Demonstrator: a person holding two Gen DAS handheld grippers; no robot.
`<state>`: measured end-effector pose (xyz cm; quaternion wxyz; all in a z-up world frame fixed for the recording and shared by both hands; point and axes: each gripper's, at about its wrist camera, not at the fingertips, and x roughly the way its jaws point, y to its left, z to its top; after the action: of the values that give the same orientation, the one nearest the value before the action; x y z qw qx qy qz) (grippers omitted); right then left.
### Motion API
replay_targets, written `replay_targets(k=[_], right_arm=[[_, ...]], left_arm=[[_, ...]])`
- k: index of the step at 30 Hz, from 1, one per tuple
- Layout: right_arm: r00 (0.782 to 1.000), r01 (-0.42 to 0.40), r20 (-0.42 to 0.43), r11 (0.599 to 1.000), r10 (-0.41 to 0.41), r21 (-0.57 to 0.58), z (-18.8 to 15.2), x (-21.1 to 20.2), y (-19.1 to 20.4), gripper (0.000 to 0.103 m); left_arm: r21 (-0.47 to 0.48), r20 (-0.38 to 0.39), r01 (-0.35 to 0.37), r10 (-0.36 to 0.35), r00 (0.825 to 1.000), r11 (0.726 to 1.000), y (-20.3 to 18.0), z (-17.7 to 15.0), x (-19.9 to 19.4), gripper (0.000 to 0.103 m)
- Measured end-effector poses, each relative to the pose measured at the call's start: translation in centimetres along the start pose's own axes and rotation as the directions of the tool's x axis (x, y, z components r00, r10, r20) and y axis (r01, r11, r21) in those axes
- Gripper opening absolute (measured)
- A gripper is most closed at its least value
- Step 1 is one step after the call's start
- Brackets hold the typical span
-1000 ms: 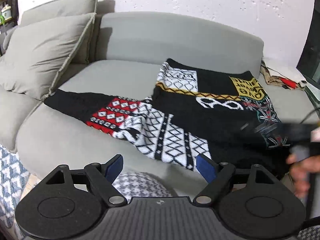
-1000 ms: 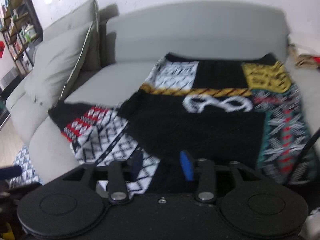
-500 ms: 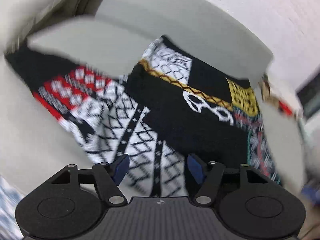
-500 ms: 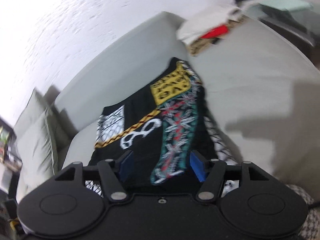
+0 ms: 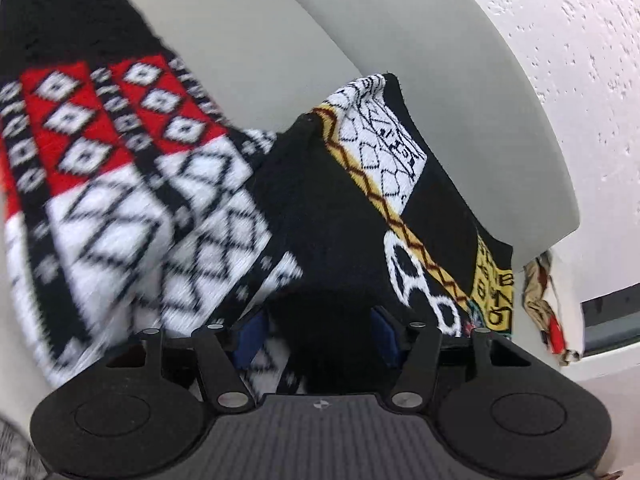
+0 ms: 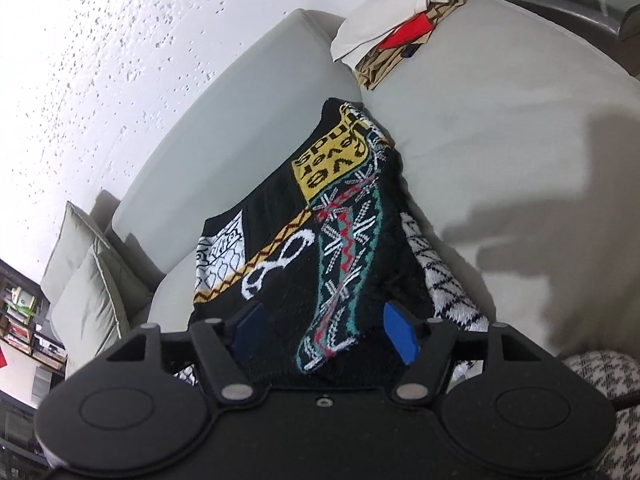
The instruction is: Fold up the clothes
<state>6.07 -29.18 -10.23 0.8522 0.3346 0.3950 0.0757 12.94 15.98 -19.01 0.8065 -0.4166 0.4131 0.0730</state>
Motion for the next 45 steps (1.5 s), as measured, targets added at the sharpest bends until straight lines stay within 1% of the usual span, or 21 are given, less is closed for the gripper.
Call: replay_targets(k=[3,5,10,12,13,14,16,18,19,20,22,27,30,32,33,36,37,39,42,44,45], right_arm=[[1.0,0.005,0.007,1.0,-0.005,0.011,0.1,-0.2,-0.4,0.066],[1.0,0.012,0.017,1.0,-0.012,0.008,0.1,-0.4,-0.7,0.066],[0.995,0.082,0.051,0.997,-0.081,-0.008,0.5,-0.3,-1.7,0.064],[0.989,0.133,0.073,0.988,-0.127,-0.079,0.5,-0.1,-1.2,0.046],[0.989,0.139,0.071,0.982,-0.13,-0.128,0.5,0.3,-0.8,0.028],[0.989,0.14,0.067,0.974,-0.129,-0.176,0.4,0.8,-0.4,0.024],[0.987,0.157,0.059,0.942,-0.146,-0.295,0.1,2.2,0.6,0.023],[0.972,0.232,0.066,0.869,-0.227,-0.438,-0.7,4.7,1.2,0.023],[0.949,0.294,0.051,0.819,-0.31,-0.492,-1.1,6.2,1.1,0.023],[0.914,0.358,0.034,0.761,-0.405,-0.541,-1.5,7.8,0.9,0.006],[0.87,0.412,0.012,0.712,-0.494,-0.568,-2.1,9.7,-0.9,0.0],[0.868,0.404,-0.025,0.735,-0.496,-0.544,-1.2,9.3,-0.7,0.0],[0.899,0.366,-0.039,0.797,-0.437,-0.48,-0.3,7.0,-0.5,0.006],[0.93,0.318,-0.029,0.843,-0.366,-0.434,0.3,4.9,-0.2,0.026],[0.943,0.296,-0.016,0.86,-0.332,-0.416,0.5,4.0,-0.2,0.029],[0.969,0.23,0.002,0.902,-0.246,-0.366,0.8,2.5,0.0,0.026],[0.977,0.198,-0.007,0.914,-0.214,-0.353,0.7,2.6,0.2,0.02],[0.984,0.147,-0.042,0.917,-0.175,-0.37,0.0,3.5,1.2,0.016],[0.984,0.112,-0.079,0.897,-0.16,-0.428,-1.6,5.2,2.8,0.016],[0.976,0.145,-0.075,0.87,-0.203,-0.471,-2.7,6.4,3.4,0.016],[0.966,0.184,-0.067,0.849,-0.249,-0.495,-3.2,7.1,3.4,0.016]], left_arm=[[0.036,0.022,-0.063,0.062,0.998,0.997,-0.9,0.0,0.6,0.036],[0.099,0.037,-0.094,0.091,0.995,0.991,-1.6,-0.2,0.3,0.007],[0.201,0.111,-0.1,0.079,0.991,0.974,-2.7,-1.7,-3.4,0.006],[0.227,0.135,-0.095,0.065,0.989,0.969,-2.9,-2.5,-5.1,0.006],[0.235,0.141,-0.097,0.065,0.988,0.967,-2.9,-2.8,-5.7,0.006],[0.243,0.147,-0.1,0.065,0.987,0.965,-2.9,-3.2,-6.2,0.006],[0.262,0.156,-0.112,0.072,0.985,0.958,-2.9,-3.6,-6.7,0.006],[0.25,0.146,-0.13,0.096,0.985,0.959,-2.5,-3.7,-6.1,0.006],[0.244,0.138,-0.146,0.115,0.984,0.959,-2.3,-3.5,-5.5,0.006],[0.237,0.129,-0.162,0.134,0.982,0.958,-2.0,-3.3,-4.9,0.007],[0.228,0.097,-0.199,0.181,0.979,0.953,-1.4,-3.2,-3.1,0.008],[0.314,0.092,-0.229,0.211,0.973,0.921,-1.4,-3.1,-2.3,0.012],[0.36,0.114,-0.267,0.241,0.964,0.894,-1.6,-2.7,-4.3,0.025],[0.364,0.187,-0.322,0.27,0.944,0.874,-1.4,-2.6,-6.6,0.028],[0.372,0.215,-0.327,0.261,0.941,0.869,-1.2,-2.6,-7.7,0.029],[0.416,0.237,-0.297,0.213,0.948,0.859,-2.1,-3.5,-8.9,0.028],[0.448,0.225,-0.279,0.195,0.955,0.849,-2.7,-4.1,-8.7,0.028],[0.51,0.201,-0.243,0.161,0.966,0.825,-3.9,-5.3,-8.1,0.027],[0.61,0.178,-0.225,0.146,0.973,0.76,-5.7,-7.4,-5.9,0.027],[0.668,0.167,-0.243,0.175,0.97,0.704,-6.4,-8.6,-4.0,0.027],[0.677,0.144,-0.258,0.22,0.965,0.689,-6.3,-8.9,-2.7,0.027]])
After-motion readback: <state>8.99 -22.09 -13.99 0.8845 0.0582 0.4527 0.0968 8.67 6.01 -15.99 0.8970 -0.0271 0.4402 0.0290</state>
